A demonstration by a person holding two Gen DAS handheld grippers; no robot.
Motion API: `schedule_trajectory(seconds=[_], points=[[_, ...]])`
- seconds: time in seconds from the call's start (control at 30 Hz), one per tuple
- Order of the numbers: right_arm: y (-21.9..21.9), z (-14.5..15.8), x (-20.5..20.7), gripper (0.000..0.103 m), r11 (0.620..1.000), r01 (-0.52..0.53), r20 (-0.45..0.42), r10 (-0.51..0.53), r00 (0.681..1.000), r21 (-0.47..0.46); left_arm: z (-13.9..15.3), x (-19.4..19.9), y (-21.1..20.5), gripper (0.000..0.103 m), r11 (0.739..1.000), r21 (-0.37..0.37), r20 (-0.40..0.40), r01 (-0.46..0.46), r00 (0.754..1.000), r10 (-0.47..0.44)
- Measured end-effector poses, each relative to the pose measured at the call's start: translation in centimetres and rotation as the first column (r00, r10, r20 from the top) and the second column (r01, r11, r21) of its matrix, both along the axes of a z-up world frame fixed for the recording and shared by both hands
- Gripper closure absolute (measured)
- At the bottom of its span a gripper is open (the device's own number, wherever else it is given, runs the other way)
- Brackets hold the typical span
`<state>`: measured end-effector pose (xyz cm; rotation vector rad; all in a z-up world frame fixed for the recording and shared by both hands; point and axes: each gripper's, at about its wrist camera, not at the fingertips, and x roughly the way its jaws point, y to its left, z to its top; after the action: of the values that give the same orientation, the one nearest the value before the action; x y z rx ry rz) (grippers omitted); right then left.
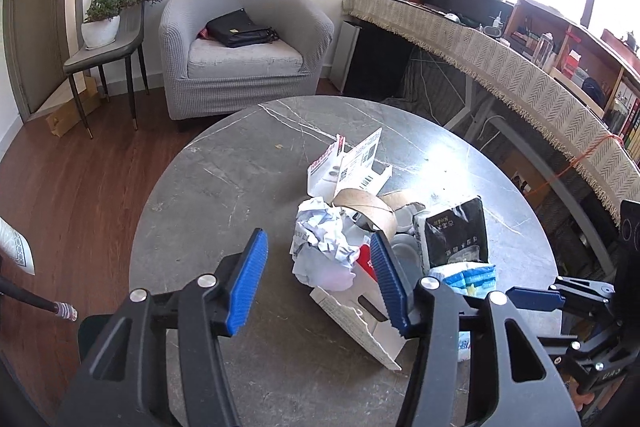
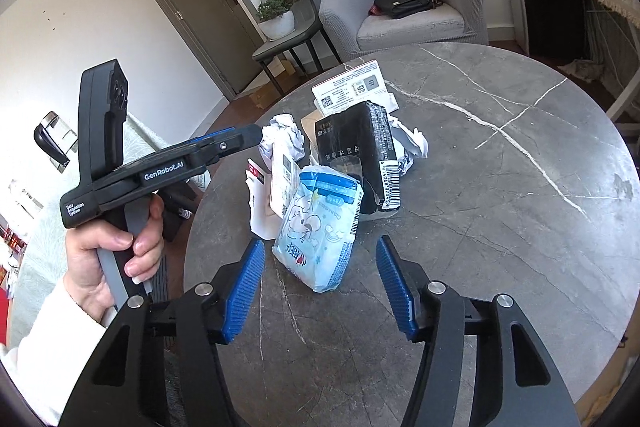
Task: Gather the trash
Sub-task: 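Grasp crumpled white paper with left gripper while right gripper grasps blue wipe pack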
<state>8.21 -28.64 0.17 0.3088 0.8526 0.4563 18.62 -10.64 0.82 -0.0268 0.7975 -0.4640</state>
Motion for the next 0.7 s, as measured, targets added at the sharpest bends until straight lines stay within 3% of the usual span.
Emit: schedule_trajectory(seconds=[0.3,0.4,0.47,0.63,0.7], points=[[0.1,-1.2,1.2,0.044,1.000,0.015,-0.042,-0.014,0.999,0.020,-0.5,2.4,-0.5,0.047,0.998,-0.020,-0.058,-0.067,0.996,0.065],[0.3,-1.5,1.5,0.044,0.999,0.013,-0.058,-0.011,0.998,0.033,-1.0,2.7,-0.4,0.046,0.996,-0.075,-0.109,-0.050,0.993,0.041],[0.6,-1.7,1.6,0.044,0.999,0.010,-0.063,-0.008,0.998,0.033,-1.3,2.6,-0.5,0.045,0.997,-0.066,-0.112,-0.047,0.993,0.039],[1.6,-2.2,2.3,0.044,0.999,-0.006,-0.079,0.008,0.997,0.032,-1.4,2.8,-0.2,0.052,0.994,-0.102,-0.132,-0.049,0.991,0.035],[2.0,-2.3,2.4,0.053,1.000,-0.018,-0.084,0.020,0.996,0.024,-1.4,3.0,0.1,0.059,0.992,-0.117,-0.139,-0.052,0.990,0.035]])
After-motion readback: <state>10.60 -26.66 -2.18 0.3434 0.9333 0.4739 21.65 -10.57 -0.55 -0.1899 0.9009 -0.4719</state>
